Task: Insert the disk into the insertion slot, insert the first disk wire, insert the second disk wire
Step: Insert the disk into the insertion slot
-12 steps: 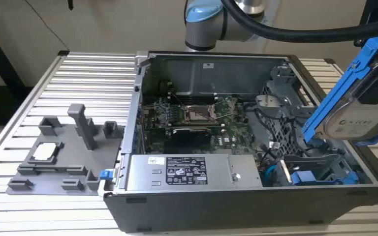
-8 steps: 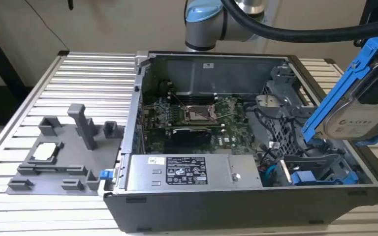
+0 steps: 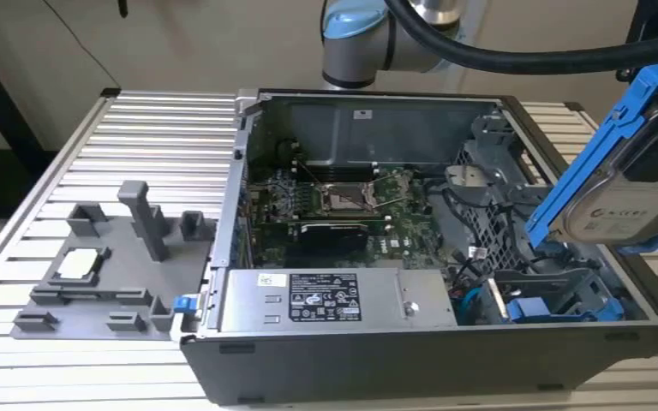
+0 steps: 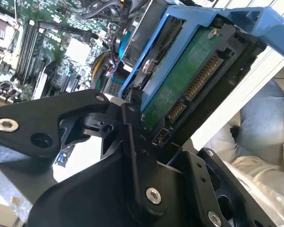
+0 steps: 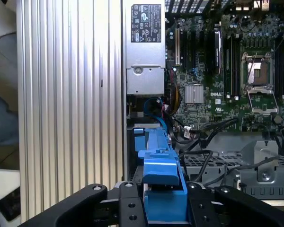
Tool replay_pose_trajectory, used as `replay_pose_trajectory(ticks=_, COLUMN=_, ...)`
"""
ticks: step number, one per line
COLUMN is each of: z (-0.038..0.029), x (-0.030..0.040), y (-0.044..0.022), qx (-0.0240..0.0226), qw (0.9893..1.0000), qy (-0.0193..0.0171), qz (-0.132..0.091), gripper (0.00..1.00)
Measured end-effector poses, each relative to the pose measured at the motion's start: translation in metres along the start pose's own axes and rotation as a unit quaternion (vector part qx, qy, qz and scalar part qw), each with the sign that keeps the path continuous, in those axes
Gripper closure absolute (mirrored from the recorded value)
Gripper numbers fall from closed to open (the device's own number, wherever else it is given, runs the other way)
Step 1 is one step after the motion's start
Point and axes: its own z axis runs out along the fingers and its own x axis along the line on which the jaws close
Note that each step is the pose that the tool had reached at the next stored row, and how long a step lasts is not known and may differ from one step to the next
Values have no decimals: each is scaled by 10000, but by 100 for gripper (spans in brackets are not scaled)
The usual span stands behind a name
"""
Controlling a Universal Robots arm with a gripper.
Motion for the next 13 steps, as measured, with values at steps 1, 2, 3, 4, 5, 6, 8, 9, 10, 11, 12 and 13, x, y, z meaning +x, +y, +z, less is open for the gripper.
replay_pose_trajectory(ticks=1, z=5, x=-1, y=-5, qx=0, qw=10000, qy=0, qz=0, gripper=67)
replay_pose_trajectory(ticks=2, z=13, x=-1, y=-12, qx=0, qw=10000, qy=1, qz=0, gripper=67)
replay_pose_trajectory(ticks=3, z=25, x=-3, y=-17, qx=0, qw=10000, qy=0, qz=-1, gripper=67)
replay_pose_trajectory(ticks=4, z=42, x=-5, y=-25, qx=0, qw=10000, qy=1, qz=-1, gripper=67)
replay_pose_trajectory(ticks=5, z=59, x=-6, y=-37, qx=0, qw=10000, qy=0, qz=-1, gripper=67)
replay_pose_trajectory(ticks=6, z=72, x=-7, y=-52, qx=0, qw=10000, qy=1, qz=-3, gripper=67)
replay_pose_trajectory(ticks=8, z=85, x=-8, y=-77, qx=0, qw=10000, qy=1, qz=-7, gripper=67)
replay_pose_trajectory(ticks=9, z=88, x=-9, y=-83, qx=0, qw=10000, qy=2, qz=-8, gripper=67)
replay_pose_trajectory(ticks=10, z=92, x=-9, y=-89, qx=0, qw=10000, qy=2, qz=-9, gripper=67)
replay_pose_trajectory(ticks=11, z=98, x=-9, y=-93, qx=1, qw=10000, qy=1, qz=-9, gripper=67)
replay_pose_trajectory(ticks=12, z=105, x=-8, y=-93, qx=0, qw=10000, qy=1, qz=-9, gripper=67)
replay_pose_trajectory(ticks=13, z=113, x=-8, y=-93, qx=0, qw=10000, qy=1, qz=-8, gripper=67)
